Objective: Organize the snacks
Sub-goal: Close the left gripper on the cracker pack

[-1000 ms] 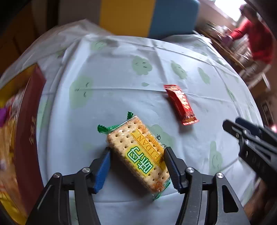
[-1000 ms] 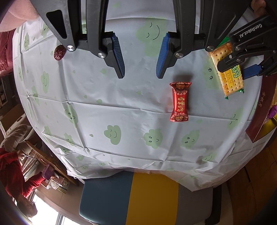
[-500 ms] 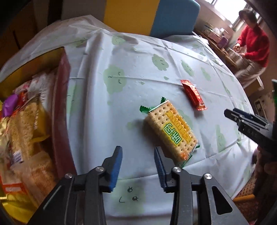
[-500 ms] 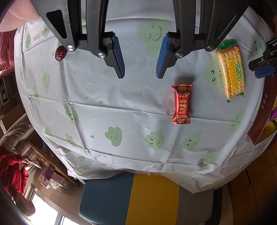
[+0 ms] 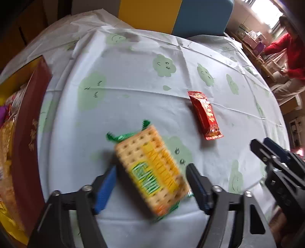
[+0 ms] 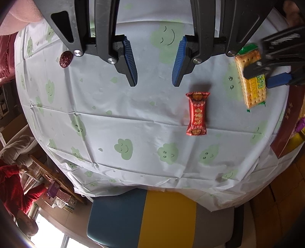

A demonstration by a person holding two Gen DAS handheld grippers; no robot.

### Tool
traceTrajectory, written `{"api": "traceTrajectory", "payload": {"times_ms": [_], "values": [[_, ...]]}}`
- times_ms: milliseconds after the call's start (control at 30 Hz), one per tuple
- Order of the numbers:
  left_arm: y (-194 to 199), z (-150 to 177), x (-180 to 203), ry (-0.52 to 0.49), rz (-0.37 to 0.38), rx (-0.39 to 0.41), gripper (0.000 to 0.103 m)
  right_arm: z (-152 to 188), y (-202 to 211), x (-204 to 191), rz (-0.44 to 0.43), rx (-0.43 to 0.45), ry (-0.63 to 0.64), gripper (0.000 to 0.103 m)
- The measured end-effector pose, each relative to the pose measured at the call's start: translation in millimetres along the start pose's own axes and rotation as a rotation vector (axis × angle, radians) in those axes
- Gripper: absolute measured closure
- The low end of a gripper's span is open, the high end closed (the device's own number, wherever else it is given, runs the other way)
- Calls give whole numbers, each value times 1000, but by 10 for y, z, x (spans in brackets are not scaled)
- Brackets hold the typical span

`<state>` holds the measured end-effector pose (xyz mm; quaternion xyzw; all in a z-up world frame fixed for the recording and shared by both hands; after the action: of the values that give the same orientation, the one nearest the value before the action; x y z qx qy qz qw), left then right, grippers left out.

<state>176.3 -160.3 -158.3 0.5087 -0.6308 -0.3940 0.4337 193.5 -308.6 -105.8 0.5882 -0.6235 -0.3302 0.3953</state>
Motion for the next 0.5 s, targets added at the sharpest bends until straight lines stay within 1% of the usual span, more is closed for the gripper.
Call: {"api": "traceTrajectory", "payload": {"times_ms": [67, 100, 133, 167, 200, 233, 300, 400, 467, 500], "values": [[-43, -18, 33, -25, -35, 10, 22, -31, 4, 48, -6, 6, -19, 65], [-57, -5, 58, -63, -60, 17, 23, -45, 4, 80, -6, 8, -31, 65], [-59, 5, 76, -98, -82, 25, 29, -54, 2, 109, -8, 9, -42, 65], [-41, 25, 92, -149, -99, 46, 31, -58, -1, 136, -9, 9, -52, 65], [-20, 55, 114, -190, -79, 55, 39, -60, -4, 163, -9, 7, -63, 65], [5, 81, 128, -220, -62, 57, 44, -61, -4, 177, -9, 7, -70, 65], [58, 161, 96, -279, -39, 48, 48, -69, 5, 184, -13, 12, -77, 65], [138, 274, -63, -341, -34, 49, 51, -59, 7, 164, -9, 11, -66, 65], [185, 342, -167, -357, -34, 54, 51, -46, 1, 160, -5, 6, -64, 65], [204, 382, -245, -349, -31, 55, 50, -39, -6, 157, -3, 3, -62, 65]]}}
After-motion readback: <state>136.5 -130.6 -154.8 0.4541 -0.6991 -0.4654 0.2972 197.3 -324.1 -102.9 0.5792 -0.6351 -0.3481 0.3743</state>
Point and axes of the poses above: each gripper's, at about its wrist camera, not at the fingertips, and y roughly against the way its jaws point, x to its right, z to its underside, the point moved 10 cm from there along -y, roughly the way its jaws point, and after that the axes turned 1 degree about -z, right-handed, at the moved point
